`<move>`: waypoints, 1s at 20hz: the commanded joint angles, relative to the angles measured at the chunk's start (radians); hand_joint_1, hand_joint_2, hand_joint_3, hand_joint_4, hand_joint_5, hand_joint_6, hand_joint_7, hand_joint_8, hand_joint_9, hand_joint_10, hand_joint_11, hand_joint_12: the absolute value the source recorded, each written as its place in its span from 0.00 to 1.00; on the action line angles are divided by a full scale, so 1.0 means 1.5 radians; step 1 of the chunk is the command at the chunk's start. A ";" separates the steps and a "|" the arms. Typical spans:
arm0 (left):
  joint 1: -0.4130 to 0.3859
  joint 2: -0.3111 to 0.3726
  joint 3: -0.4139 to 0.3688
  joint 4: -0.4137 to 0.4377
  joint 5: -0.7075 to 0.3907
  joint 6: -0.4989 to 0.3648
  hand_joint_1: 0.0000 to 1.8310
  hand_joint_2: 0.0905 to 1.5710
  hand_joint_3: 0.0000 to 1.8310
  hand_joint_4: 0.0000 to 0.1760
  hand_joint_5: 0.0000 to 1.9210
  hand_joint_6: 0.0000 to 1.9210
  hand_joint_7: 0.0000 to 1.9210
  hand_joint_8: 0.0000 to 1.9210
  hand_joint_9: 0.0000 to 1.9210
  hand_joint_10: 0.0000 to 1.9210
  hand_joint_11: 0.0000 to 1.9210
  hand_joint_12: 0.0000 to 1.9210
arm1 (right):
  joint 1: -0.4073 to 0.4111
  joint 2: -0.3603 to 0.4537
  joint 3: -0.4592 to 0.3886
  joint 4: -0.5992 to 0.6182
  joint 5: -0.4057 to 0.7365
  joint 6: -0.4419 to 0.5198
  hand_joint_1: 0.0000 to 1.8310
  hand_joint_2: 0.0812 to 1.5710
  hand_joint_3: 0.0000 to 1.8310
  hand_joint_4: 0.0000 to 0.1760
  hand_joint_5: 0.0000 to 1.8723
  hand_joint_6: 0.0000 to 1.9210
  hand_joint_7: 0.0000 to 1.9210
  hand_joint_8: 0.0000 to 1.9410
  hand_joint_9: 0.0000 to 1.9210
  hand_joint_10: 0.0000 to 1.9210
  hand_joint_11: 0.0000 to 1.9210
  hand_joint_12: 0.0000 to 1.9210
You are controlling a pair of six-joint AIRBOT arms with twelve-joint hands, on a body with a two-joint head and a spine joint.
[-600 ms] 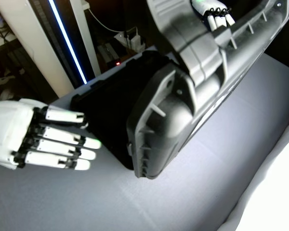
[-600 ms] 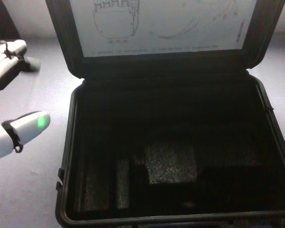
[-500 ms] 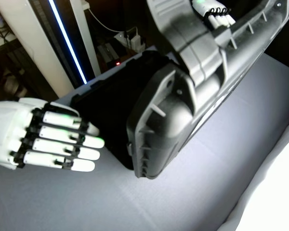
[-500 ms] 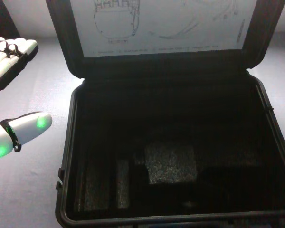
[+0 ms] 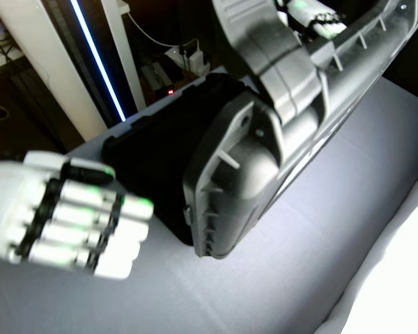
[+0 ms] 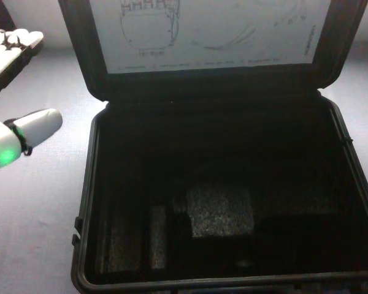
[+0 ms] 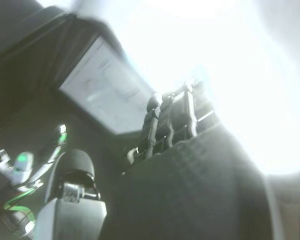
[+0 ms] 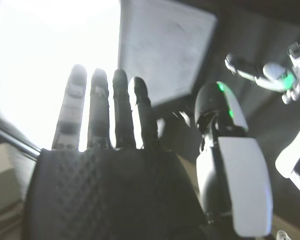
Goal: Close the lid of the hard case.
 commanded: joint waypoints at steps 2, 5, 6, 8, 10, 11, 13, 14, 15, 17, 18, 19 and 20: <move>-0.023 -0.005 0.020 -0.006 -0.040 -0.001 0.01 0.86 0.00 0.00 0.00 0.00 0.00 0.00 0.00 0.00 0.00 0.01 | 0.027 -0.004 0.022 0.021 0.032 0.003 0.05 0.81 0.00 0.00 0.05 0.00 0.05 0.00 0.04 0.00 0.03 0.02; -0.078 -0.024 0.063 -0.005 0.024 -0.001 0.00 0.77 0.00 0.01 0.00 0.00 0.01 0.00 0.02 0.00 0.03 0.02 | 0.089 -0.023 0.063 0.011 -0.028 0.003 0.00 0.81 0.00 0.00 0.04 0.00 0.04 0.00 0.03 0.00 0.04 0.02; -0.114 -0.036 0.091 0.004 0.067 -0.001 0.00 0.75 0.00 0.00 0.00 0.00 0.01 0.00 0.01 0.00 0.02 0.02 | 0.130 -0.036 0.088 -0.007 -0.061 0.004 0.00 0.78 0.00 0.02 0.04 0.00 0.04 0.00 0.02 0.00 0.03 0.02; -0.141 -0.042 0.108 0.014 0.097 -0.001 0.00 0.75 0.00 0.00 0.00 0.00 0.00 0.00 0.01 0.00 0.01 0.02 | 0.159 -0.044 0.102 -0.024 -0.085 0.004 0.00 0.80 0.00 0.00 0.04 0.00 0.04 0.00 0.03 0.00 0.03 0.02; -0.179 -0.053 0.132 0.034 0.143 -0.001 0.00 0.73 0.00 0.00 0.00 0.00 0.00 0.00 0.00 0.00 0.01 0.02 | 0.215 -0.064 0.129 -0.058 -0.131 0.004 0.00 0.82 0.01 0.00 0.04 0.00 0.04 0.00 0.02 0.00 0.02 0.02; -0.189 -0.056 0.138 0.040 0.154 -0.001 0.00 0.73 0.00 0.00 0.00 0.00 0.00 0.00 0.00 0.00 0.01 0.02 | 0.231 -0.070 0.137 -0.069 -0.146 0.004 0.00 0.83 0.01 0.00 0.05 0.00 0.04 0.00 0.02 0.00 0.02 0.01; -0.221 -0.068 0.152 0.064 0.183 -0.001 0.00 0.75 0.00 0.00 0.00 0.00 0.01 0.00 0.00 0.00 0.01 0.02 | 0.267 -0.081 0.153 -0.102 -0.182 0.004 0.00 0.83 0.01 0.00 0.05 0.00 0.05 0.00 0.04 0.01 0.04 0.02; -0.245 -0.077 0.161 0.082 0.205 -0.001 0.00 0.75 0.00 0.00 0.00 0.00 0.01 0.00 0.01 0.00 0.02 0.02 | 0.274 -0.082 0.155 -0.109 -0.188 0.004 0.00 0.83 0.01 0.00 0.06 0.01 0.05 0.01 0.04 0.01 0.04 0.02; -0.265 -0.085 0.171 0.101 0.227 -0.001 0.00 0.75 0.00 0.00 0.00 0.00 0.02 0.00 0.02 0.01 0.03 0.03 | 0.276 -0.082 0.156 -0.112 -0.189 0.004 0.00 0.82 0.00 0.00 0.06 0.01 0.06 0.01 0.05 0.01 0.05 0.02; -0.304 -0.097 0.182 0.147 0.267 -0.001 0.00 0.74 0.00 0.00 0.01 0.00 0.03 0.01 0.03 0.01 0.04 0.03 | 0.278 -0.083 0.158 -0.115 -0.190 0.004 0.01 0.83 0.00 0.00 0.06 0.00 0.06 0.00 0.05 0.01 0.05 0.02; -0.322 -0.099 0.182 0.172 0.280 -0.001 0.00 0.74 0.00 0.00 0.01 0.00 0.03 0.01 0.03 0.01 0.05 0.04 | 0.279 -0.084 0.158 -0.119 -0.191 0.004 0.02 0.84 0.01 0.00 0.07 0.00 0.06 0.00 0.04 0.00 0.04 0.02; -0.333 -0.098 0.179 0.186 0.284 -0.001 0.00 0.74 0.00 0.00 0.01 0.00 0.03 0.00 0.03 0.01 0.04 0.03 | 0.280 -0.084 0.157 -0.123 -0.190 0.004 0.02 0.83 0.00 0.00 0.07 0.00 0.06 0.00 0.04 0.00 0.04 0.02; -0.337 -0.095 0.172 0.194 0.280 -0.001 0.00 0.74 0.00 0.00 0.00 0.00 0.02 0.00 0.03 0.01 0.04 0.03 | 0.280 -0.082 0.152 -0.127 -0.188 0.004 0.01 0.82 0.00 0.00 0.07 0.00 0.06 0.00 0.04 0.00 0.04 0.03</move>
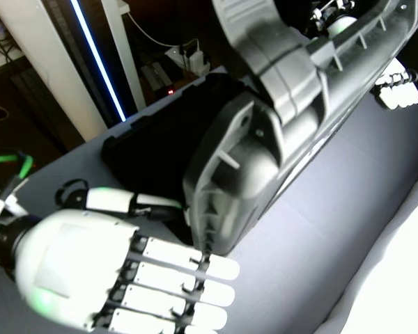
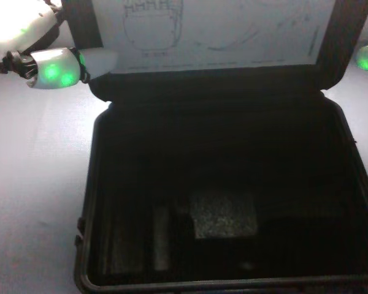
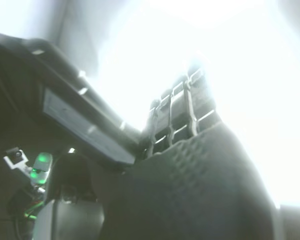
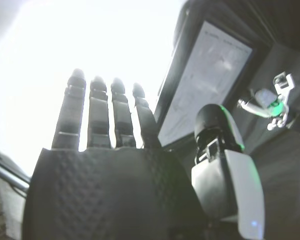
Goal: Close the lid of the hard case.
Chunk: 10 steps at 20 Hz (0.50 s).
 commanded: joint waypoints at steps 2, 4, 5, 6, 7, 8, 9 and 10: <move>0.005 0.019 -0.023 0.021 -0.105 -0.002 0.00 0.74 0.00 0.00 0.00 0.00 0.01 0.00 0.02 0.00 0.02 0.03 | 0.011 0.012 -0.015 0.004 0.104 0.005 0.01 0.84 0.00 0.00 0.07 0.00 0.06 0.00 0.05 0.00 0.05 0.03; 0.021 0.037 -0.044 0.021 -0.129 -0.002 0.00 0.74 0.00 0.02 0.00 0.00 0.01 0.00 0.01 0.00 0.01 0.02 | 0.009 0.018 -0.033 -0.002 0.130 0.012 0.01 0.83 0.00 0.03 0.07 0.00 0.06 0.00 0.05 0.00 0.04 0.03; 0.030 0.045 -0.053 0.021 -0.142 -0.002 0.00 0.74 0.00 0.00 0.00 0.00 0.01 0.00 0.01 0.00 0.02 0.03 | 0.007 0.022 -0.045 -0.006 0.147 0.017 0.01 0.83 0.00 0.00 0.06 0.00 0.05 0.00 0.04 0.00 0.04 0.03; 0.041 0.056 -0.065 0.020 -0.156 -0.002 0.00 0.74 0.00 0.00 0.00 0.00 0.02 0.00 0.02 0.01 0.03 0.04 | -0.003 0.031 -0.060 -0.006 0.172 0.019 0.01 0.82 0.00 0.12 0.06 0.00 0.05 0.00 0.03 0.00 0.03 0.03; 0.049 0.062 -0.072 0.020 -0.166 -0.002 0.00 0.74 0.00 0.00 0.00 0.00 0.02 0.01 0.04 0.01 0.06 0.05 | -0.014 0.039 -0.072 -0.006 0.192 0.022 0.02 0.80 0.00 0.12 0.07 0.00 0.06 0.00 0.04 0.00 0.04 0.03; 0.064 0.074 -0.085 0.018 -0.183 -0.002 0.00 0.76 0.00 0.00 0.00 0.00 0.03 0.00 0.06 0.00 0.07 0.07 | -0.033 0.050 -0.090 -0.003 0.224 0.026 0.03 0.79 0.00 0.27 0.08 0.00 0.06 0.00 0.04 0.00 0.04 0.03; 0.067 0.077 -0.089 0.017 -0.187 -0.002 0.00 0.76 0.00 0.00 0.00 0.00 0.03 0.00 0.06 0.00 0.07 0.07 | -0.038 0.053 -0.095 -0.002 0.233 0.026 0.03 0.79 0.00 0.27 0.08 0.00 0.06 0.00 0.04 0.00 0.04 0.03; 0.079 0.085 -0.098 0.016 -0.198 -0.003 0.00 0.76 0.00 0.00 0.00 0.00 0.03 0.00 0.06 0.00 0.06 0.06 | -0.051 0.059 -0.107 0.000 0.255 0.026 0.03 0.80 0.00 0.14 0.07 0.00 0.05 0.00 0.03 0.00 0.03 0.03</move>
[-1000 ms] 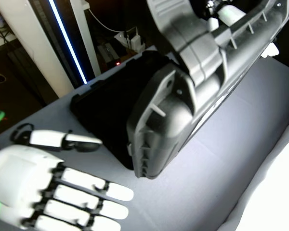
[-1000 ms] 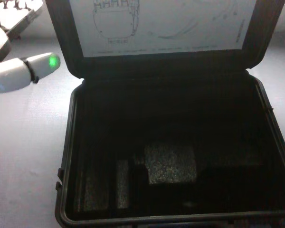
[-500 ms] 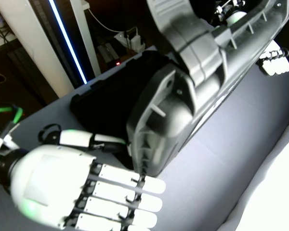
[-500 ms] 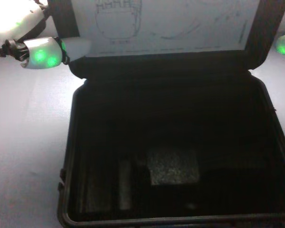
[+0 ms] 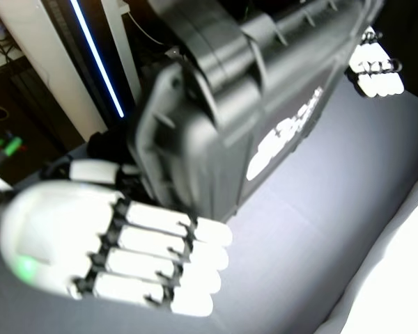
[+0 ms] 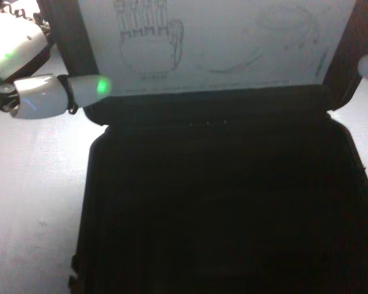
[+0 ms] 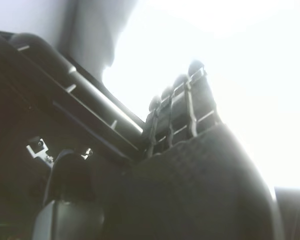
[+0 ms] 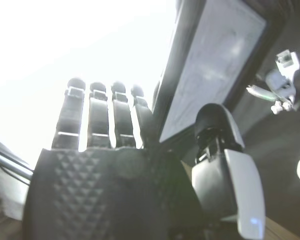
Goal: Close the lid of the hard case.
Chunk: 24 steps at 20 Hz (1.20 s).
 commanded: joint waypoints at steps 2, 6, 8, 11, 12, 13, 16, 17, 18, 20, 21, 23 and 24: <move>0.010 0.017 -0.012 -0.003 -0.107 -0.001 0.00 0.77 0.01 0.00 0.00 0.00 0.04 0.00 0.06 0.00 0.06 0.06 | -0.017 0.013 -0.018 0.008 0.142 0.008 0.04 0.79 0.00 0.09 0.07 0.00 0.05 0.00 0.04 0.00 0.04 0.03; 0.036 0.035 -0.035 -0.003 -0.127 -0.001 0.01 0.80 0.00 0.00 0.02 0.00 0.06 0.00 0.08 0.00 0.03 0.13 | -0.068 0.034 -0.048 0.023 0.194 0.008 0.03 0.81 0.00 0.18 0.06 0.00 0.06 0.00 0.05 0.00 0.05 0.03; 0.046 0.041 -0.043 -0.003 -0.134 -0.001 0.04 0.82 0.00 0.00 0.02 0.00 0.07 0.00 0.08 0.00 0.01 0.14 | -0.076 0.035 -0.051 0.025 0.197 0.008 0.03 0.82 0.01 0.04 0.05 0.00 0.05 0.00 0.04 0.00 0.04 0.03; 0.056 0.042 -0.047 -0.004 -0.138 -0.001 0.09 0.90 0.00 0.00 0.01 0.00 0.04 0.00 0.05 0.00 0.00 0.09 | -0.081 0.032 -0.052 0.025 0.197 0.008 0.06 0.84 0.00 0.00 0.05 0.00 0.05 0.00 0.03 0.00 0.03 0.02; 0.058 0.042 -0.049 -0.004 -0.138 -0.003 0.06 0.90 0.00 0.00 0.01 0.00 0.03 0.00 0.04 0.00 0.00 0.09 | -0.083 0.032 -0.054 0.025 0.197 0.008 0.07 0.85 0.01 0.00 0.05 0.00 0.04 0.00 0.02 0.00 0.02 0.02; 0.061 0.044 -0.051 -0.004 -0.142 -0.006 0.05 0.88 0.00 0.00 0.00 0.00 0.02 0.00 0.04 0.00 0.00 0.09 | -0.086 0.033 -0.056 0.025 0.197 0.008 0.06 0.85 0.00 0.03 0.05 0.00 0.04 0.00 0.03 0.00 0.02 0.02; 0.091 0.060 -0.070 -0.004 -0.169 -0.010 0.01 0.85 0.00 0.00 0.00 0.00 0.02 0.00 0.04 0.00 0.00 0.09 | -0.105 0.038 -0.067 0.025 0.207 0.008 0.07 0.85 0.00 0.04 0.05 0.00 0.04 0.00 0.02 0.00 0.01 0.01; 0.100 0.067 -0.077 -0.004 -0.178 -0.010 0.00 0.83 0.00 0.00 0.00 0.00 0.02 0.00 0.04 0.00 0.00 0.10 | -0.111 0.040 -0.070 0.025 0.212 0.008 0.09 0.85 0.00 0.00 0.05 0.00 0.04 0.00 0.01 0.00 0.00 0.00; 0.115 0.077 -0.087 -0.005 -0.192 -0.010 0.00 0.79 0.00 0.00 0.00 0.00 0.03 0.00 0.04 0.00 0.00 0.09 | -0.118 0.044 -0.075 0.025 0.218 0.008 0.11 0.85 0.00 0.00 0.05 0.00 0.04 0.00 0.01 0.00 0.00 0.00; 0.140 0.091 -0.103 -0.008 -0.214 -0.011 0.00 0.77 0.00 0.00 0.00 0.00 0.03 0.00 0.04 0.00 0.00 0.10 | -0.131 0.051 -0.084 0.025 0.229 0.008 0.13 0.85 0.00 0.00 0.06 0.00 0.04 0.00 0.01 0.00 0.00 0.00; 0.153 0.097 -0.110 -0.010 -0.224 -0.011 0.00 0.78 0.00 0.00 0.00 0.00 0.03 0.00 0.04 0.00 0.00 0.07 | -0.138 0.054 -0.088 0.025 0.234 0.008 0.14 0.86 0.00 0.00 0.06 0.00 0.05 0.00 0.02 0.00 0.01 0.00; 0.176 0.107 -0.122 -0.015 -0.240 -0.012 0.01 0.79 0.00 0.00 0.00 0.00 0.03 0.00 0.04 0.00 0.00 0.09 | -0.149 0.059 -0.096 0.026 0.245 0.008 0.14 0.86 0.00 0.00 0.06 0.00 0.04 0.00 0.02 0.00 0.02 0.01; 0.191 0.112 -0.128 -0.019 -0.249 -0.014 0.00 0.79 0.00 0.00 0.00 0.00 0.03 0.00 0.05 0.00 0.00 0.09 | -0.156 0.061 -0.100 0.027 0.251 0.008 0.13 0.85 0.00 0.00 0.06 0.00 0.04 0.00 0.02 0.00 0.02 0.01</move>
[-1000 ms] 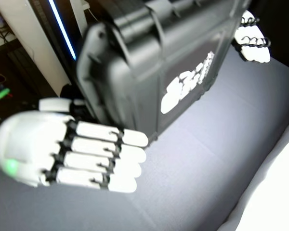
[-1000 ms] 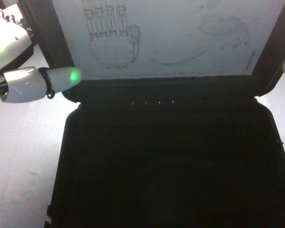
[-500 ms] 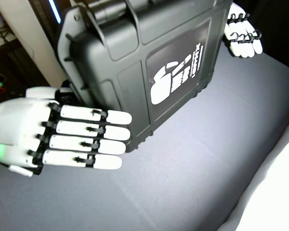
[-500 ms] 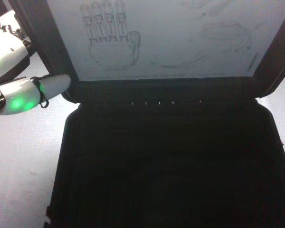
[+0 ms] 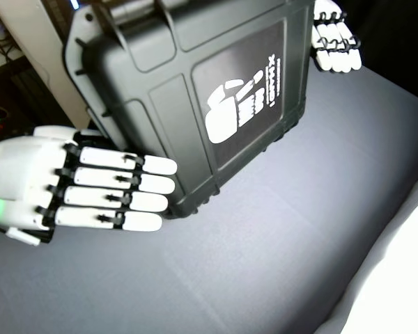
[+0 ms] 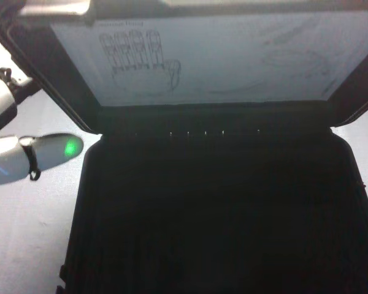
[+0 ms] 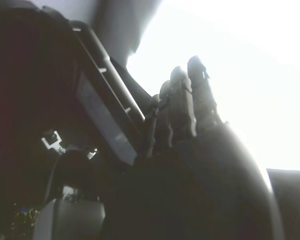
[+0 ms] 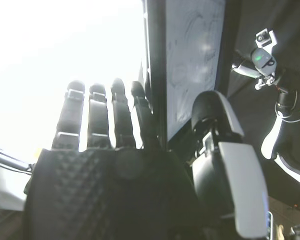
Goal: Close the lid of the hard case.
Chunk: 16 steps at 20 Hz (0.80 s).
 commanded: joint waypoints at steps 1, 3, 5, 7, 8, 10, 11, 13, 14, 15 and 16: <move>0.003 0.009 -0.001 -0.019 -0.096 -0.003 0.00 0.79 0.00 0.00 0.00 0.00 0.03 0.00 0.05 0.00 0.00 0.09 | 0.002 0.005 -0.002 0.017 0.093 0.006 0.13 0.85 0.00 0.00 0.06 0.00 0.04 0.00 0.02 0.00 0.02 0.01; 0.027 0.013 -0.006 -0.032 -0.109 -0.006 0.00 0.79 0.00 0.00 0.00 0.00 0.03 0.00 0.05 0.00 0.00 0.11 | -0.005 0.006 -0.006 0.017 0.095 0.006 0.11 0.84 0.00 0.00 0.05 0.00 0.04 0.00 0.03 0.00 0.03 0.01; 0.045 0.014 -0.010 -0.042 -0.118 -0.009 0.00 0.79 0.00 0.00 0.00 0.00 0.03 0.00 0.04 0.00 0.00 0.10 | -0.012 0.006 -0.007 0.022 0.096 0.006 0.11 0.85 0.00 0.00 0.06 0.00 0.04 0.00 0.03 0.00 0.04 0.01; 0.066 0.018 -0.015 -0.053 -0.131 -0.012 0.00 0.79 0.00 0.00 0.00 0.00 0.01 0.00 0.02 0.00 0.00 0.11 | -0.019 0.006 -0.009 0.028 0.096 0.006 0.11 0.84 0.00 0.00 0.06 0.00 0.04 0.00 0.03 0.00 0.03 0.01; 0.074 0.018 -0.017 -0.059 -0.137 -0.012 0.00 0.79 0.00 0.00 0.00 0.00 0.02 0.00 0.02 0.00 0.00 0.13 | -0.022 0.005 -0.009 0.031 0.096 0.006 0.11 0.84 0.00 0.00 0.05 0.00 0.04 0.00 0.03 0.00 0.03 0.01; 0.087 0.018 -0.018 -0.069 -0.147 -0.013 0.00 0.79 0.00 0.00 0.00 0.00 0.01 0.00 0.02 0.00 0.00 0.13 | -0.026 0.003 -0.010 0.034 0.097 0.006 0.11 0.85 0.00 0.00 0.06 0.00 0.04 0.00 0.03 0.00 0.04 0.01; 0.091 0.018 -0.019 -0.073 -0.151 -0.013 0.00 0.79 0.00 0.00 0.00 0.00 0.01 0.00 0.02 0.00 0.00 0.12 | -0.028 0.002 -0.010 0.036 0.098 0.006 0.11 0.85 0.00 0.00 0.05 0.00 0.04 0.00 0.03 0.00 0.03 0.01; 0.099 0.018 -0.020 -0.078 -0.156 -0.014 0.00 0.79 0.00 0.00 0.00 0.00 0.02 0.00 0.03 0.00 0.00 0.14 | -0.034 0.000 -0.010 0.042 0.099 0.006 0.11 0.84 0.00 0.00 0.05 0.00 0.04 0.00 0.03 0.00 0.03 0.01; 0.103 0.018 -0.021 -0.081 -0.159 -0.014 0.00 0.79 0.00 0.00 0.00 0.00 0.01 0.00 0.02 0.00 0.00 0.13 | -0.038 -0.001 -0.011 0.045 0.100 0.006 0.11 0.84 0.00 0.00 0.05 0.00 0.04 0.00 0.03 0.00 0.04 0.01; 0.108 0.018 -0.022 -0.085 -0.163 -0.014 0.00 0.79 0.00 0.00 0.00 0.00 0.01 0.00 0.02 0.00 0.00 0.13 | -0.043 -0.001 -0.011 0.050 0.101 0.006 0.11 0.84 0.00 0.00 0.05 0.00 0.04 0.00 0.03 0.00 0.04 0.01; 0.115 0.018 -0.024 -0.091 -0.168 -0.014 0.00 0.79 0.00 0.00 0.00 0.00 0.01 0.00 0.02 0.00 0.00 0.13 | -0.050 -0.002 -0.012 0.054 0.102 0.006 0.11 0.84 0.00 0.00 0.05 0.00 0.04 0.00 0.03 0.00 0.04 0.01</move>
